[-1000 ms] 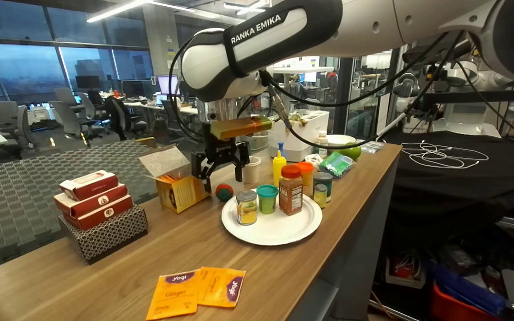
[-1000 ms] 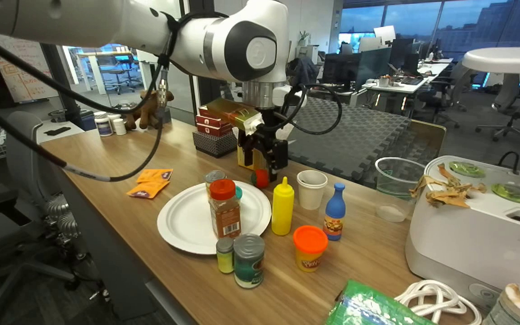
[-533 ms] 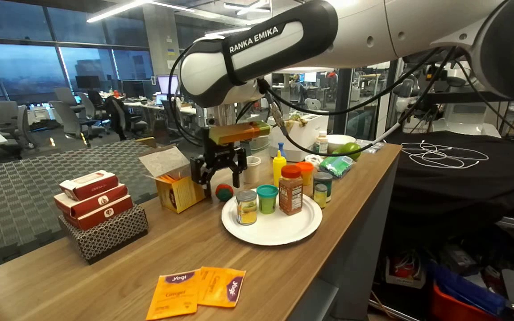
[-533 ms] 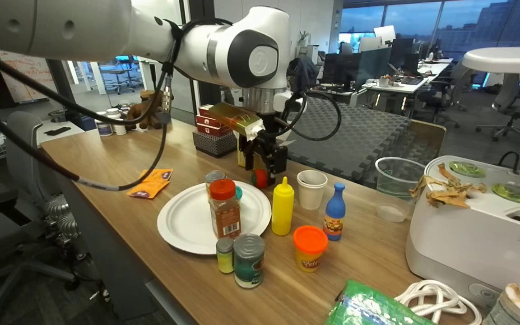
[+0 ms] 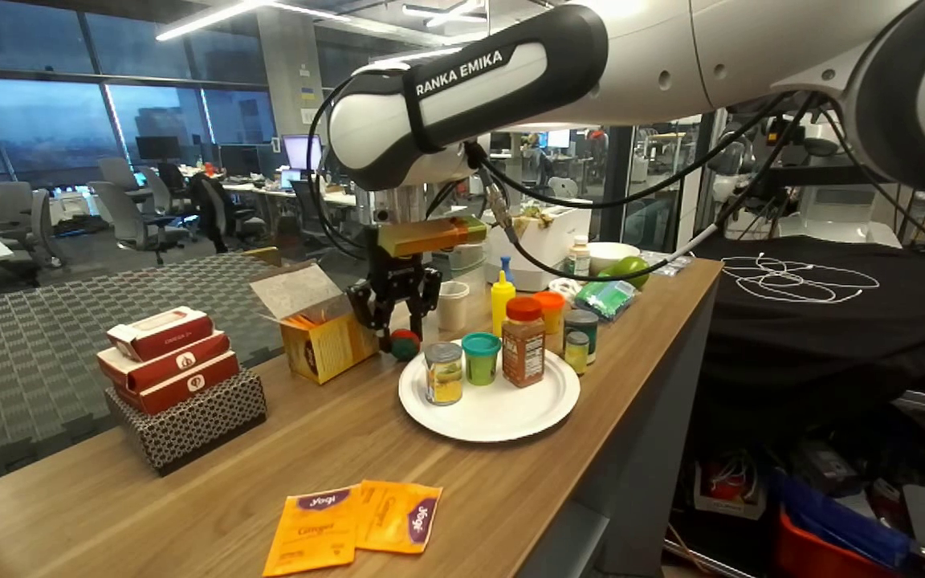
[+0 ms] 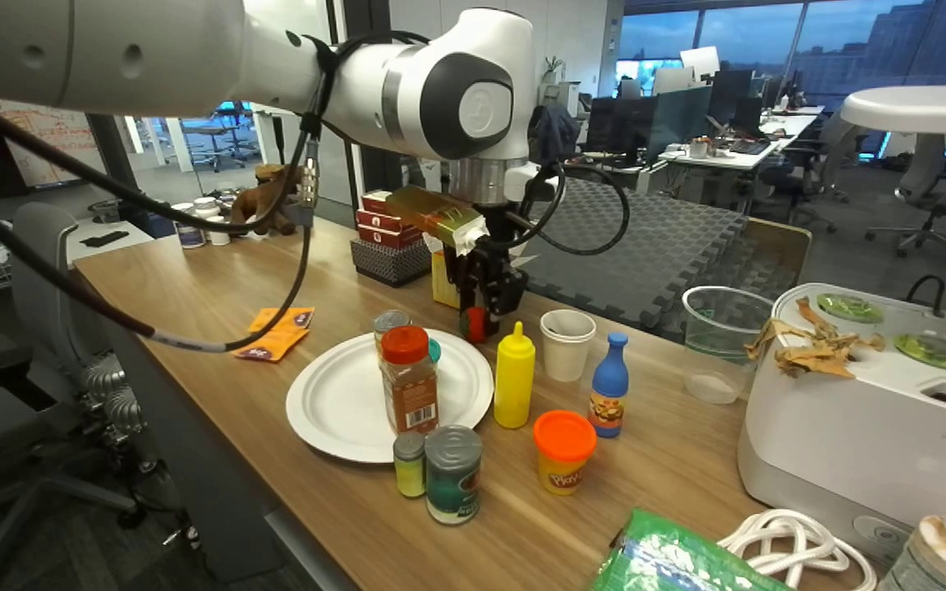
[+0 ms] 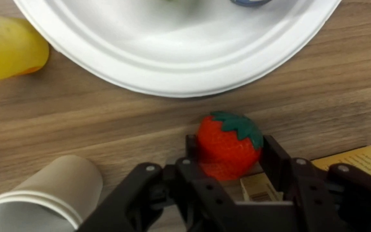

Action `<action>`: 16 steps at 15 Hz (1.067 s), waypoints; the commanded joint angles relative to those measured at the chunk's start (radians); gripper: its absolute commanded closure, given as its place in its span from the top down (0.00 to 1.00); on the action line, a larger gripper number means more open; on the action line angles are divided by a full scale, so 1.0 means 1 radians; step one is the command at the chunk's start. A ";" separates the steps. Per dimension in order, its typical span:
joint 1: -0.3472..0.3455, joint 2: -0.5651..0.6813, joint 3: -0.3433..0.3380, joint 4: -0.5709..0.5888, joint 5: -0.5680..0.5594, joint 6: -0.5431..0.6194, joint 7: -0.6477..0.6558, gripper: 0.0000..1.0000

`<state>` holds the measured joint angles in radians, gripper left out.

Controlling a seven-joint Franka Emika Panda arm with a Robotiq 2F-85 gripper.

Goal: Put the containers and strawberry plush toy on the white plate

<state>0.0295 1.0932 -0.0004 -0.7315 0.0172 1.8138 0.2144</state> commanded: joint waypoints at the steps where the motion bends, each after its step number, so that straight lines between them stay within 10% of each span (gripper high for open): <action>1: -0.007 0.026 0.007 0.068 0.009 -0.026 -0.006 0.26; 16: 0.019 -0.148 -0.053 -0.020 -0.034 -0.017 0.079 0.26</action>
<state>0.0281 1.0220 -0.0331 -0.6926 0.0041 1.8129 0.2544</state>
